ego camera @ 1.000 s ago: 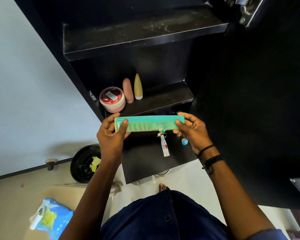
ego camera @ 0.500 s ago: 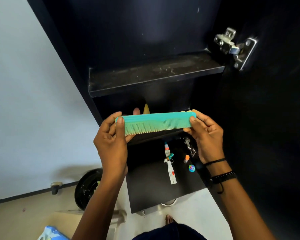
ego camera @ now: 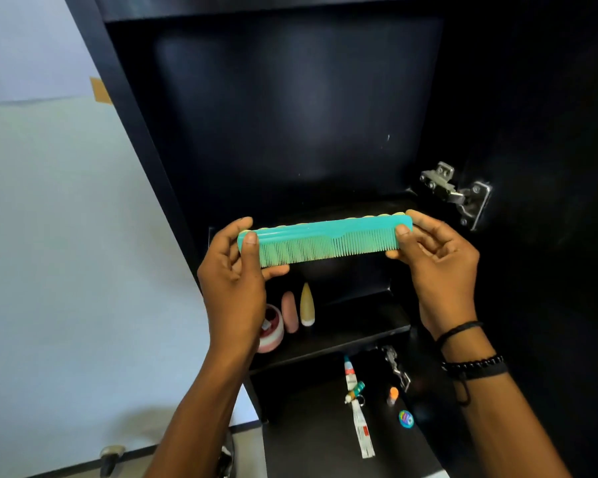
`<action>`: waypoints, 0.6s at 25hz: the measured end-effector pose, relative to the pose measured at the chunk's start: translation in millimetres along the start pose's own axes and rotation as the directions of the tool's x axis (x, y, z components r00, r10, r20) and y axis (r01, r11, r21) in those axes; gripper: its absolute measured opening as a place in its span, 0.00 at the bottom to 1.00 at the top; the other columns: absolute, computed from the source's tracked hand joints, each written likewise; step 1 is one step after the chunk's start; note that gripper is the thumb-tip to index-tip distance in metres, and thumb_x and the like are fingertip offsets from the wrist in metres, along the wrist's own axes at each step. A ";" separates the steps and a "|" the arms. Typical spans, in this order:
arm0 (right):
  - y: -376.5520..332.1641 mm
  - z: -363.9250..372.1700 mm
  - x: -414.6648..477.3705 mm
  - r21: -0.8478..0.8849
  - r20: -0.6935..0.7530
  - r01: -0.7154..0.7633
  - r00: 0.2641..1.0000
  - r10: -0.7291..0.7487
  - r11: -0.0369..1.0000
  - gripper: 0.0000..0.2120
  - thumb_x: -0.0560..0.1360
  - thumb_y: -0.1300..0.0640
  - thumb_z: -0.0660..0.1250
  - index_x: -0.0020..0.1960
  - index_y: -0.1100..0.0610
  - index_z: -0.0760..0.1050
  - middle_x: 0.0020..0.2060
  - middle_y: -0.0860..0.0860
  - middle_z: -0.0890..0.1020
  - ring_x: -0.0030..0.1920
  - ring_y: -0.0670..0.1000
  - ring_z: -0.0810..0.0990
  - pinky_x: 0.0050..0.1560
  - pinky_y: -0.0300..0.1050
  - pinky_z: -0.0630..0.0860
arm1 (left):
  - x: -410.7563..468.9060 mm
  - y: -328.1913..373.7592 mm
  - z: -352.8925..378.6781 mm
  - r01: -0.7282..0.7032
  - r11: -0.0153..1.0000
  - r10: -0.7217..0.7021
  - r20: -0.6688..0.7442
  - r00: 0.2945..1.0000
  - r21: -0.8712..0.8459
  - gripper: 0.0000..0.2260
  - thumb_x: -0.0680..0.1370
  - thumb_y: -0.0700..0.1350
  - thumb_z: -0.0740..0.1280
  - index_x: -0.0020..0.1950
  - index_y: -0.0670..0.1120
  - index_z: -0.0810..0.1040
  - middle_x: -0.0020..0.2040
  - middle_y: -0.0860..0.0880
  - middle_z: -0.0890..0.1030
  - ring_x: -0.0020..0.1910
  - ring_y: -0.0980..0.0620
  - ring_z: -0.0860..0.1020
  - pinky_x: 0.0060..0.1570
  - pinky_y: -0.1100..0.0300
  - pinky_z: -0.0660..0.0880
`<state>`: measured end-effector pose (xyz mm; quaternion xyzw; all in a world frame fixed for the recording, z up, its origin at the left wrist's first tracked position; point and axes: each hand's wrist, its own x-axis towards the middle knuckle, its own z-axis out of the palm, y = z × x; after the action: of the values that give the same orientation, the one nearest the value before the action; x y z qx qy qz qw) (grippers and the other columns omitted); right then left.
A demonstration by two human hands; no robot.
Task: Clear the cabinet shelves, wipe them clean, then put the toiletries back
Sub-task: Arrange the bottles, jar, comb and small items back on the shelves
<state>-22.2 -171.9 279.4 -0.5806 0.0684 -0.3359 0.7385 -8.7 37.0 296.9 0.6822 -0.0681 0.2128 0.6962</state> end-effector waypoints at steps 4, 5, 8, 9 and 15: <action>-8.8 4.8 26.0 -0.179 0.046 0.084 0.996 -0.077 0.980 0.13 0.75 0.63 0.69 0.58 0.60 0.77 0.47 0.52 0.84 0.47 0.46 0.84 0.45 0.37 0.81 | 21.7 -0.8 7.2 -0.042 0.992 0.042 -0.001 0.999 0.117 0.11 0.80 0.47 0.61 0.62 0.48 0.74 0.52 0.50 0.81 0.45 0.52 0.84 0.35 0.68 0.78; -10.5 6.4 33.1 -0.236 0.057 0.109 0.994 -0.098 0.966 0.12 0.74 0.63 0.69 0.58 0.59 0.78 0.47 0.52 0.84 0.47 0.45 0.83 0.47 0.37 0.81 | 27.5 -1.9 8.7 -0.034 0.989 0.034 0.003 0.999 0.144 0.11 0.80 0.47 0.61 0.62 0.49 0.73 0.53 0.49 0.81 0.45 0.50 0.83 0.35 0.69 0.78; -14.9 11.7 52.7 -0.383 0.108 0.186 0.982 -0.156 0.905 0.12 0.74 0.62 0.69 0.57 0.58 0.78 0.46 0.48 0.83 0.44 0.37 0.81 0.47 0.32 0.78 | 41.5 -7.7 13.0 -0.011 0.978 0.003 0.039 0.999 0.210 0.11 0.80 0.47 0.61 0.62 0.49 0.73 0.56 0.49 0.79 0.50 0.48 0.82 0.35 0.71 0.77; -15.3 12.5 59.1 -0.430 0.127 0.202 0.978 -0.163 0.880 0.11 0.75 0.62 0.69 0.57 0.59 0.77 0.46 0.47 0.83 0.42 0.35 0.81 0.45 0.29 0.78 | 44.7 -9.5 14.0 -0.011 0.968 -0.001 0.050 0.999 0.252 0.11 0.80 0.47 0.61 0.62 0.49 0.73 0.56 0.49 0.79 0.53 0.49 0.80 0.36 0.72 0.77; -1.5 11.1 81.6 -0.691 0.183 0.220 0.975 -0.128 0.689 0.12 0.75 0.58 0.68 0.58 0.58 0.78 0.47 0.50 0.84 0.47 0.46 0.81 0.53 0.46 0.80 | 56.0 -16.7 19.6 -0.150 0.771 0.092 0.126 0.988 0.619 0.10 0.80 0.46 0.62 0.59 0.49 0.77 0.55 0.49 0.76 0.56 0.57 0.67 0.42 0.73 0.65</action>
<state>45.0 -209.9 307.9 -0.8418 0.0919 -0.3170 0.4271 52.0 29.6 304.3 0.8775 -0.0681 0.2373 0.4111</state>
